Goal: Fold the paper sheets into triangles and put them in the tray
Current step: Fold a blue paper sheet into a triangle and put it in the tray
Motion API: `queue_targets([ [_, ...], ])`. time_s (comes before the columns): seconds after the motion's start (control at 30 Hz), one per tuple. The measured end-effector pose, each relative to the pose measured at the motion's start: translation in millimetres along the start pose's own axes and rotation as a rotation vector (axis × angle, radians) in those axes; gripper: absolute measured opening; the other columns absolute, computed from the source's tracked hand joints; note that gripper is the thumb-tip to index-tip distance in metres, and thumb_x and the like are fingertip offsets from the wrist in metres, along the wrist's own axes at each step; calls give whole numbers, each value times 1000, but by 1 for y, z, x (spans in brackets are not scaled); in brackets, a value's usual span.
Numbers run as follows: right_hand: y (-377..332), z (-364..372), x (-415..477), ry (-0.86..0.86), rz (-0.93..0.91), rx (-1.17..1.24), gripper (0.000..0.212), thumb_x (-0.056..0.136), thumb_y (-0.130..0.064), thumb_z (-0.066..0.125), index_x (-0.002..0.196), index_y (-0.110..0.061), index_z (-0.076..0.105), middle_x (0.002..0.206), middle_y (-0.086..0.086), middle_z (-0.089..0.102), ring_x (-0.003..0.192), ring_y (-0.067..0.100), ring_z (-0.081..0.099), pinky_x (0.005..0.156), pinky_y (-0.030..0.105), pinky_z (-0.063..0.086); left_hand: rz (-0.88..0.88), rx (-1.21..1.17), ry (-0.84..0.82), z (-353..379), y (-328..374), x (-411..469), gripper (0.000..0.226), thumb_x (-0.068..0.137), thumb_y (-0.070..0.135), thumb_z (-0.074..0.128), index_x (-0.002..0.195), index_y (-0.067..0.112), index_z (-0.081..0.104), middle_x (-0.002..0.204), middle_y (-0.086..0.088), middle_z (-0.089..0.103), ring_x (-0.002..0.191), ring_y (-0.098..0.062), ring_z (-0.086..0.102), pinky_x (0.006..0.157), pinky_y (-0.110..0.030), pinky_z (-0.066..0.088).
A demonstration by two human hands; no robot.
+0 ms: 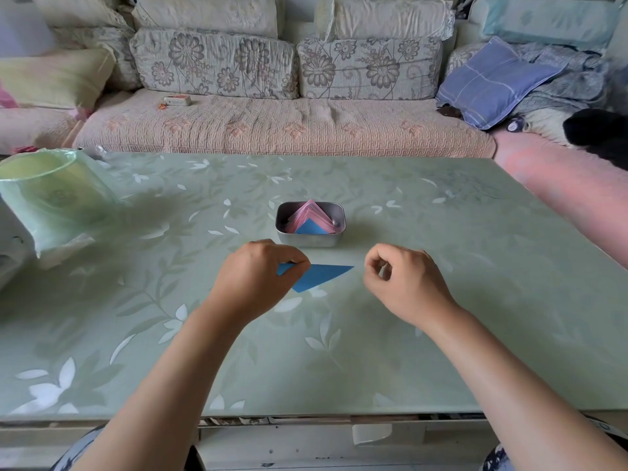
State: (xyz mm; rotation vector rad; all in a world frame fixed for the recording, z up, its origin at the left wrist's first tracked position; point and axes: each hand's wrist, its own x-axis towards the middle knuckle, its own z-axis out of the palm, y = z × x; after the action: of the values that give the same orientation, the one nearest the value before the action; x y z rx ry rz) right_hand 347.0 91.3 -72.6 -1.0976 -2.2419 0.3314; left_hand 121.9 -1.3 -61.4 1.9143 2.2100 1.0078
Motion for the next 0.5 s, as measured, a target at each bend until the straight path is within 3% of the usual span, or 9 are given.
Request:
queue_targets([
  [0.1, -4, 1, -1, 43, -103, 72, 6, 83, -19, 68, 84, -23, 63, 79, -16, 63, 68, 10, 58, 73, 36, 49, 19, -10, -10, 3, 5, -2, 8, 87, 36, 68, 83, 39, 74, 76, 8, 66, 72, -13, 59, 63, -30, 50],
  [0.2, -13, 5, -3, 11, -212, 72, 11, 84, -25, 73, 94, -21, 71, 93, -14, 68, 83, 9, 61, 79, 37, 45, 89, 0, 6, 8, 14, -6, 7, 86, 34, 69, 84, 38, 74, 75, 12, 66, 73, -9, 57, 58, -25, 45],
  [0.27, -17, 8, -3, 11, -246, 26, 3, 84, -21, 75, 85, -21, 72, 84, -14, 70, 78, 15, 64, 78, 40, 43, 122, 21, 12, 10, 16, -7, 7, 86, 33, 70, 84, 37, 75, 73, 11, 67, 73, -9, 57, 58, -27, 47],
  [0.33, -19, 9, -3, 21, -254, -5, 8, 85, -16, 75, 79, -19, 71, 76, -13, 68, 71, 16, 63, 78, 42, 43, 159, 68, 28, 10, 16, -7, 7, 84, 30, 71, 82, 36, 75, 71, 9, 67, 72, -11, 59, 57, -29, 48],
  [0.5, -25, 9, -5, -25, -315, -39, 6, 88, -16, 71, 82, -18, 69, 77, -11, 67, 70, 18, 60, 78, 39, 42, 288, 111, 84, 14, 25, -11, 7, 76, 25, 73, 77, 31, 77, 65, 10, 68, 63, -18, 61, 54, -23, 42],
])
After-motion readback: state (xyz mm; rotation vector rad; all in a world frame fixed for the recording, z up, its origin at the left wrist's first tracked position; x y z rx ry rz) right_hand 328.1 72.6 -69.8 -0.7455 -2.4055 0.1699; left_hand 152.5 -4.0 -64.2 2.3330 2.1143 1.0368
